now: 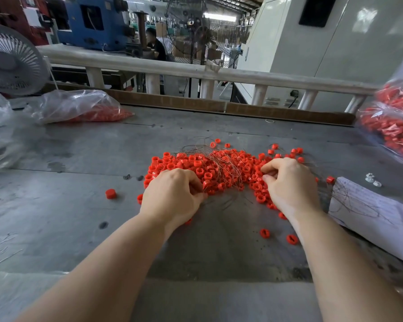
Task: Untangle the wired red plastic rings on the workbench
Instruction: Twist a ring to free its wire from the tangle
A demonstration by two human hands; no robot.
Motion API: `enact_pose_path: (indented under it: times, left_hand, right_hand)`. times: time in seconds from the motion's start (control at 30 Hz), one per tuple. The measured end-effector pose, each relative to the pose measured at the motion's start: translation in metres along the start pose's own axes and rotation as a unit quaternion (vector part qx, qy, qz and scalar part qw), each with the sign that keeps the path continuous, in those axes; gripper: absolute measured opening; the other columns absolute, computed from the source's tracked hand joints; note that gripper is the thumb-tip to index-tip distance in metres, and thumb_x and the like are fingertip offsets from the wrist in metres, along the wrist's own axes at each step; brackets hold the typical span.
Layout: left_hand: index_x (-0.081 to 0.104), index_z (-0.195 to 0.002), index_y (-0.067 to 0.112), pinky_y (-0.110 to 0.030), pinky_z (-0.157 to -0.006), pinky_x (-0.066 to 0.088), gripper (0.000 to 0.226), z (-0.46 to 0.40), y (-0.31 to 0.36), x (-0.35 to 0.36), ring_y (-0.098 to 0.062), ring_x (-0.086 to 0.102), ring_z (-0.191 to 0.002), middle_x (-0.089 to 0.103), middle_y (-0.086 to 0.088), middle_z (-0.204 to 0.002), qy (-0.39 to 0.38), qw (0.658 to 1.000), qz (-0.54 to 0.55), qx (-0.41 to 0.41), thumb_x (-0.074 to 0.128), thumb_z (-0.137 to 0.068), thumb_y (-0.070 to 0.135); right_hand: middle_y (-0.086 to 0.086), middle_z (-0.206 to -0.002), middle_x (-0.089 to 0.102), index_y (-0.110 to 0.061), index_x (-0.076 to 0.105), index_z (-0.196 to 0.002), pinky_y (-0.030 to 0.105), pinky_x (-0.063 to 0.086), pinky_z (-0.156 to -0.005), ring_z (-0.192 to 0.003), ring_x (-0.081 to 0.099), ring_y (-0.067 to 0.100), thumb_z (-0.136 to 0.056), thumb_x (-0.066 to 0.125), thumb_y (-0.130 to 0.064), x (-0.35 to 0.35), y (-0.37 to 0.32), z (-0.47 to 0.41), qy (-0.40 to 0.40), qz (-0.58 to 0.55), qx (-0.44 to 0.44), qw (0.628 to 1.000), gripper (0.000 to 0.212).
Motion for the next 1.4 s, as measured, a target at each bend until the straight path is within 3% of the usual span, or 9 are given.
enact_pose_path:
  times: [0.2,0.37,0.6,0.7,0.87,0.97,1.13,1.27,1.4]
  left_hand:
    - [0.072,-0.099,0.021,-0.018,-0.076,0.037,0.021,0.000,0.007,0.004,-0.011,0.055,-0.087,0.059,0.008,-0.091,-0.006,0.999,0.009,0.052,0.073,-0.080,0.030]
    - [0.069,-0.110,0.019,-0.012,-0.074,0.027,0.030,-0.002,0.007,0.005,-0.015,0.054,-0.099,0.060,0.003,-0.105,0.002,0.998,-0.011,0.061,0.068,-0.083,0.032]
    - [0.070,-0.101,0.019,-0.013,-0.069,0.024,0.025,-0.002,0.005,0.007,-0.013,0.048,-0.088,0.043,0.009,-0.086,-0.001,0.998,-0.031,0.056,0.071,-0.080,0.032]
    - [0.070,-0.098,0.021,-0.016,-0.067,0.025,0.020,-0.003,0.004,0.008,-0.009,0.042,-0.081,0.042,0.012,-0.082,-0.004,0.998,-0.028,0.056,0.072,-0.080,0.030]
    - [0.071,-0.095,0.021,-0.016,-0.067,0.028,0.015,-0.001,0.007,0.004,-0.010,0.048,-0.081,0.049,0.011,-0.084,0.014,0.998,0.005,0.064,0.072,-0.081,0.026]
    - [0.072,-0.091,0.019,-0.011,-0.062,0.026,0.014,-0.001,0.010,-0.003,-0.007,0.047,-0.075,0.050,0.014,-0.080,0.047,0.995,0.050,0.069,0.074,-0.078,0.026]
    - [0.073,-0.085,0.018,0.003,-0.068,0.030,0.012,-0.001,0.012,-0.012,0.007,0.047,-0.069,0.051,0.019,-0.075,0.078,0.988,0.114,0.072,0.077,-0.075,0.024]
    - [0.071,-0.079,0.026,-0.001,-0.067,0.036,0.006,-0.003,0.009,-0.010,0.002,0.056,-0.075,0.063,0.017,-0.076,0.055,0.980,0.188,0.035,0.076,-0.076,0.023]
    - [0.068,-0.070,0.026,-0.005,-0.056,0.039,0.015,-0.004,0.003,-0.001,0.007,0.054,-0.056,0.062,0.018,-0.057,0.007,0.935,0.354,-0.031,0.075,-0.077,0.015]
  right_hand:
    - [0.005,-0.100,0.071,-0.014,0.074,-0.096,0.029,0.045,-0.083,-0.096,0.063,0.024,-0.085,0.068,-0.016,0.006,-0.003,0.003,-0.033,0.033,0.002,0.999,0.012]
    - [0.005,-0.099,0.069,-0.013,0.073,-0.097,0.032,0.047,-0.087,-0.094,0.061,0.022,-0.084,0.068,-0.012,0.004,-0.017,0.005,-0.024,-0.034,-0.027,0.999,0.014]
    - [-0.006,-0.080,0.056,-0.017,0.072,-0.075,0.038,0.042,-0.086,-0.084,0.055,0.018,-0.079,0.073,-0.030,0.011,-0.041,0.013,-0.057,-0.069,-0.085,0.992,0.013]
    - [-0.008,-0.081,0.055,-0.021,0.069,-0.069,0.037,0.039,-0.089,-0.091,0.053,0.017,-0.076,0.074,-0.035,0.015,-0.044,0.015,-0.093,-0.031,-0.093,0.991,0.017]
    - [-0.011,-0.091,0.053,-0.024,0.067,-0.076,0.029,0.027,-0.086,-0.102,0.049,0.015,-0.082,0.069,-0.029,0.026,-0.043,0.017,-0.146,0.036,-0.095,0.984,0.009]
    - [-0.010,-0.081,0.054,-0.021,0.065,-0.075,0.032,0.035,-0.089,-0.093,0.054,0.018,-0.084,0.068,-0.023,0.019,-0.043,0.015,-0.119,0.004,-0.088,0.989,0.010]
    - [-0.004,-0.078,0.067,-0.016,0.070,-0.080,0.040,0.045,-0.087,-0.083,0.061,0.019,-0.085,0.067,-0.014,0.008,-0.043,0.012,-0.073,-0.108,-0.075,0.989,0.006]
    - [-0.002,-0.079,0.060,-0.013,0.070,-0.080,0.044,0.043,-0.086,-0.086,0.057,0.024,-0.085,0.065,-0.010,-0.002,-0.042,0.009,-0.011,-0.124,-0.079,0.989,0.007]
    - [-0.001,-0.078,0.061,-0.011,0.069,-0.080,0.034,0.045,-0.079,-0.080,0.058,0.020,-0.085,0.066,-0.008,-0.015,-0.045,0.009,0.038,-0.165,-0.103,0.980,0.007]
Point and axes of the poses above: each hand's wrist, its own z-axis away from the middle knuckle, its own x-axis out of the palm, y = z × x, the point moved 9 cm from there along -z, towards the middle knuckle
